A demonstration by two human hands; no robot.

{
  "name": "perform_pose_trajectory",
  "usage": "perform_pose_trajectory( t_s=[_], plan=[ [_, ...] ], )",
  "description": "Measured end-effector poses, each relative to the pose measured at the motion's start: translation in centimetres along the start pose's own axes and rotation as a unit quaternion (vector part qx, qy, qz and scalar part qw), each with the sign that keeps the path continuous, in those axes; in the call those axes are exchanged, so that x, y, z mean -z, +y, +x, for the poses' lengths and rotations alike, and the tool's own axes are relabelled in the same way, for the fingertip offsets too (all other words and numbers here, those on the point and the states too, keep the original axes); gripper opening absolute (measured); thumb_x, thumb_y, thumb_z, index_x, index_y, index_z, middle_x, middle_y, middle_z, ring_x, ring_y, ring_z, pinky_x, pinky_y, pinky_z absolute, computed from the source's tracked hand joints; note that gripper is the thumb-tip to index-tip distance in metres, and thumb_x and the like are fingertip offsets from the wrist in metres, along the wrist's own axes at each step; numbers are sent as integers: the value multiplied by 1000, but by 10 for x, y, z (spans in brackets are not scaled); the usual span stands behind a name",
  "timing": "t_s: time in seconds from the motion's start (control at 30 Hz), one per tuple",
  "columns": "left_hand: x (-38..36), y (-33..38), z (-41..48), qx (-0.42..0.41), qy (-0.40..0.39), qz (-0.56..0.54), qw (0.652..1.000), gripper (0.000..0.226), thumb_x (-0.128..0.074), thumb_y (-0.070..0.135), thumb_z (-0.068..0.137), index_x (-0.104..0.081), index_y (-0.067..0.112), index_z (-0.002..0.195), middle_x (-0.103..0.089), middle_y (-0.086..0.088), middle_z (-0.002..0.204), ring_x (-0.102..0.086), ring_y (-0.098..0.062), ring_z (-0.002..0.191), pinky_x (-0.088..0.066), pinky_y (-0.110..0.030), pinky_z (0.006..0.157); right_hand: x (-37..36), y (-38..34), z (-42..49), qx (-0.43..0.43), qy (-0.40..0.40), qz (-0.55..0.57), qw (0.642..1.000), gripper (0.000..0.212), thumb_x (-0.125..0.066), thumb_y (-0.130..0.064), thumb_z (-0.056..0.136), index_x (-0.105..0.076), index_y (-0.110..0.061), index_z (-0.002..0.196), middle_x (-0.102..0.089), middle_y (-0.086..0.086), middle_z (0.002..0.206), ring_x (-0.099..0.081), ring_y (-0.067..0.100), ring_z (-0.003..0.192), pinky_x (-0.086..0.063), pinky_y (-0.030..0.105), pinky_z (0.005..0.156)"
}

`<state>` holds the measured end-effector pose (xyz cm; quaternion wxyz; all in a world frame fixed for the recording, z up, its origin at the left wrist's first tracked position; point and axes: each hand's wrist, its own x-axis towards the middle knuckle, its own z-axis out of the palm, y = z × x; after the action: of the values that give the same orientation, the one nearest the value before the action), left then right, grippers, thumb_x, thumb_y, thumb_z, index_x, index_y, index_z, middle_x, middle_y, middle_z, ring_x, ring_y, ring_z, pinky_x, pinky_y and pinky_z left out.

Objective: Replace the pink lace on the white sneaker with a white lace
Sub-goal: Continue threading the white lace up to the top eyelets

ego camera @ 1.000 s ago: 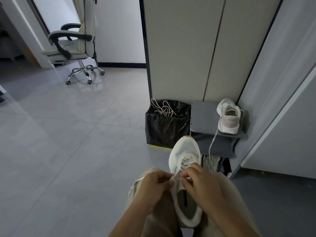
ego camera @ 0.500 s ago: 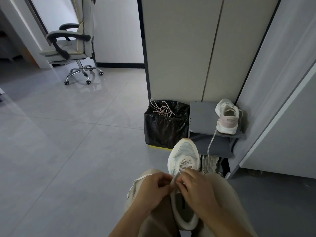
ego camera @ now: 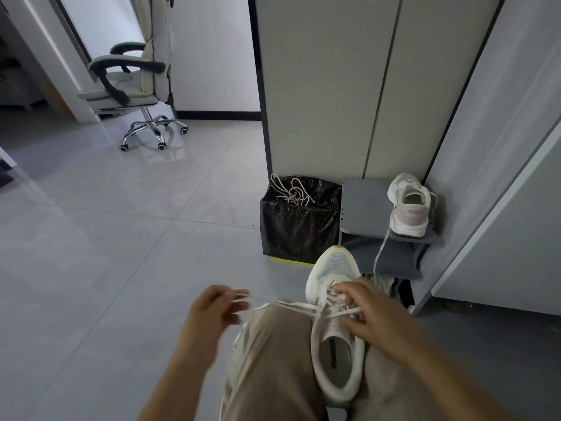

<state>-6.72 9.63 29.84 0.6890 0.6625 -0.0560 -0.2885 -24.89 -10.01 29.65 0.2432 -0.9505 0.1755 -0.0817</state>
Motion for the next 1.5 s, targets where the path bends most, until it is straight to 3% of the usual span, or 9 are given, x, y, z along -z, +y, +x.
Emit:
perform_pose_trajectory(
  t_s=[0.17, 0.27, 0.37, 0.5, 0.6, 0.97, 1.13, 1.27, 1.5],
  plan=[
    [97, 11, 17, -7, 252, -85, 964, 43, -38, -5, 89, -61, 6, 54, -54, 4, 39, -50, -4, 36, -39, -12, 37, 2, 8, 8, -49, 147, 216, 964, 38, -68, -8, 80, -52, -33, 103, -54, -17, 103, -55, -3, 91, -41, 8, 77],
    [98, 6, 23, -20, 324, 226, 919, 12, -47, -2, 86, -58, -7, 83, -59, -13, 61, -58, -27, 57, -41, -27, 52, -1, 12, 10, -128, 222, 311, 915, 31, -61, -2, 84, -55, -31, 95, -59, -9, 100, -58, 4, 87, -43, 5, 68],
    [43, -13, 11, -141, 184, 424, 876, 22, -60, -2, 82, -60, 7, 103, -56, -15, 104, -58, -35, 83, -41, -34, 74, -6, 15, 4, -180, 197, 268, 926, 20, -58, -5, 87, -55, -25, 90, -58, -5, 93, -57, 11, 84, -42, 6, 65],
    [-45, -38, -9, -251, -122, 511, 813, 20, -46, 33, 89, -52, 45, 102, -55, 22, 108, -55, -7, 99, -44, -27, 87, 6, 22, -9, -115, -39, 194, 973, 15, -64, -13, 84, -59, -26, 90, -55, -10, 98, -55, 2, 89, -44, 11, 75],
    [-66, -45, -4, -246, -129, 584, 762, 28, -32, 47, 88, -47, 45, 112, -58, 22, 107, -54, -6, 102, -45, -29, 89, 15, 31, -11, -64, -139, 120, 981, 27, -69, -21, 73, -58, -36, 93, -47, -16, 105, -49, -4, 99, -43, 17, 89],
    [-22, -19, -9, -143, -89, 484, 859, 16, -51, 27, 76, -50, 25, 60, -52, 11, 60, -46, -8, 60, -39, -24, 59, 9, 4, 15, -55, 17, 177, 982, 22, -66, -13, 83, -60, -33, 77, -59, -10, 84, -56, 4, 76, -46, 20, 71],
    [-30, -11, -11, -111, -170, 537, 819, 15, -52, 27, 91, -67, 23, 88, -53, 17, 80, -48, 2, 70, -35, -7, 66, 6, -6, 8, -177, -13, 137, 975, 19, -64, -38, 84, -50, -24, 86, -57, -10, 80, -54, 4, 73, -45, 24, 69],
    [-70, -15, -4, 2, -167, 399, 901, 18, -54, 48, 83, -71, 41, 82, -67, 19, 82, -61, -4, 81, -50, -22, 78, 9, -22, -3, -187, -75, -6, 979, 28, -59, -44, 82, -45, -24, 96, -54, -13, 87, -53, 5, 77, -39, 23, 65],
    [-105, -5, 2, 152, -79, -50, 984, 13, -56, 7, 90, -65, 0, 85, -37, 3, 42, -23, -6, 33, -20, -16, 31, 6, -16, -12, -264, -30, 68, 962, 27, -62, -34, 82, -52, -24, 105, -60, -13, 97, -56, 6, 88, -43, 22, 71]
  ],
)
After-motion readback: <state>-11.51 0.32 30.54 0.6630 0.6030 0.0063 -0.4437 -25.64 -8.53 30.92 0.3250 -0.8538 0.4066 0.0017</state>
